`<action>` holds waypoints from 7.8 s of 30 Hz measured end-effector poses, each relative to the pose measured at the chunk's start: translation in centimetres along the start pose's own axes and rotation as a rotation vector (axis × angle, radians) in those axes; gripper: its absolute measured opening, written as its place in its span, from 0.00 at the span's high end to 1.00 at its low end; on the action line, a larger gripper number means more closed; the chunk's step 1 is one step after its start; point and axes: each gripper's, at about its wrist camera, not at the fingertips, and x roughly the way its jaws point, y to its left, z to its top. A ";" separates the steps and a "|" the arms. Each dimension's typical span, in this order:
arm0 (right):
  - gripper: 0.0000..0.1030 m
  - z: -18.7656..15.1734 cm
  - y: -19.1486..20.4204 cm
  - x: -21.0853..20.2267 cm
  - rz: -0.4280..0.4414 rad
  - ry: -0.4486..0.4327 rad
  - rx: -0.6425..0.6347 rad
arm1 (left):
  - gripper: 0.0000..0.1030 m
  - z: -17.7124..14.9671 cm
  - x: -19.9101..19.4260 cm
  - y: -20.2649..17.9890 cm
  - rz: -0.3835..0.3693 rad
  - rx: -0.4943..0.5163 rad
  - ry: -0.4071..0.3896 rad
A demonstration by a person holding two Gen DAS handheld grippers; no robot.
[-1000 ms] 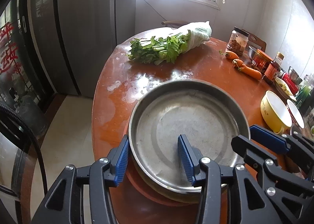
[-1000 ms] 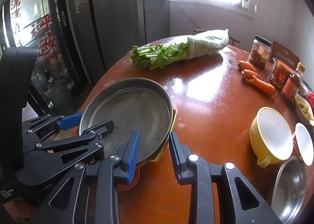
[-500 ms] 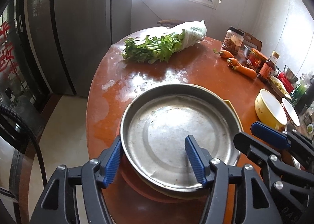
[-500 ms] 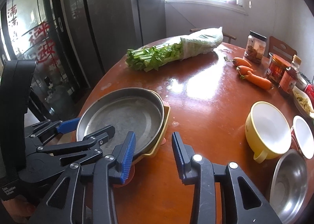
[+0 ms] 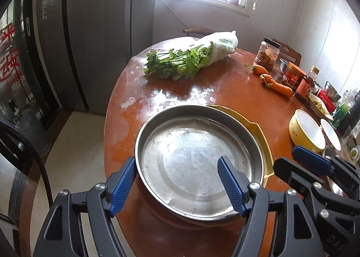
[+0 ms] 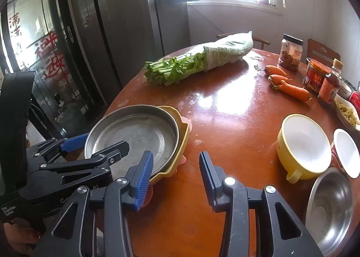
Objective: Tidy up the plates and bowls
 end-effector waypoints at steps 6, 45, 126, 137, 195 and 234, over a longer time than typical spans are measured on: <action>0.56 -0.1 -0.7 -0.7 0.004 -0.010 0.023 | 0.26 0.0 -0.5 0.3 0.017 -0.006 -0.023; 0.35 -4.0 -13.5 -15.3 -0.193 -0.252 0.159 | 0.20 0.0 -8.1 -14.5 -0.122 0.158 -0.169; 0.73 -10.9 -15.2 -7.4 -0.113 0.029 0.141 | 0.69 -7.7 -0.6 -17.5 -0.160 0.217 0.107; 0.73 -10.7 -15.3 -6.7 -0.118 0.044 0.145 | 0.69 -7.2 0.3 -17.6 -0.165 0.224 0.104; 0.42 -4.1 -20.8 -5.7 -0.089 -0.047 0.408 | 0.46 4.4 3.9 -21.2 -0.175 0.280 0.062; 0.65 1.4 -17.3 -5.4 -0.116 -0.181 0.174 | 0.78 7.7 1.4 -19.5 -0.206 0.178 -0.067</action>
